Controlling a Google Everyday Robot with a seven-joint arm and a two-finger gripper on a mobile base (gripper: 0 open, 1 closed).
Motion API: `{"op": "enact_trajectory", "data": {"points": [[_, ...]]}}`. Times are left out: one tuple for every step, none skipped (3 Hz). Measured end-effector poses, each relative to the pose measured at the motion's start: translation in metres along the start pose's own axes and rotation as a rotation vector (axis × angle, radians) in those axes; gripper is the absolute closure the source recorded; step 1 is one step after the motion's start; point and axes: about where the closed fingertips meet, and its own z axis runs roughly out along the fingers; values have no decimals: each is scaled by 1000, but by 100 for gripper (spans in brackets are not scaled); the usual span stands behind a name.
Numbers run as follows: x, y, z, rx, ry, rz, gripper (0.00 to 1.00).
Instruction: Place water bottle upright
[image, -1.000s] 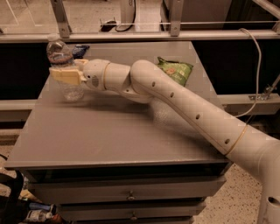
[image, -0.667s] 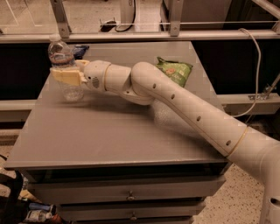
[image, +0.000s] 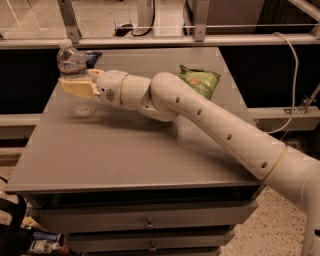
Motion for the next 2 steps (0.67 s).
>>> {"op": "enact_trajectory", "data": {"points": [[-1,0,0,0,0,0,67],[-1,0,0,0,0,0,45]]}}
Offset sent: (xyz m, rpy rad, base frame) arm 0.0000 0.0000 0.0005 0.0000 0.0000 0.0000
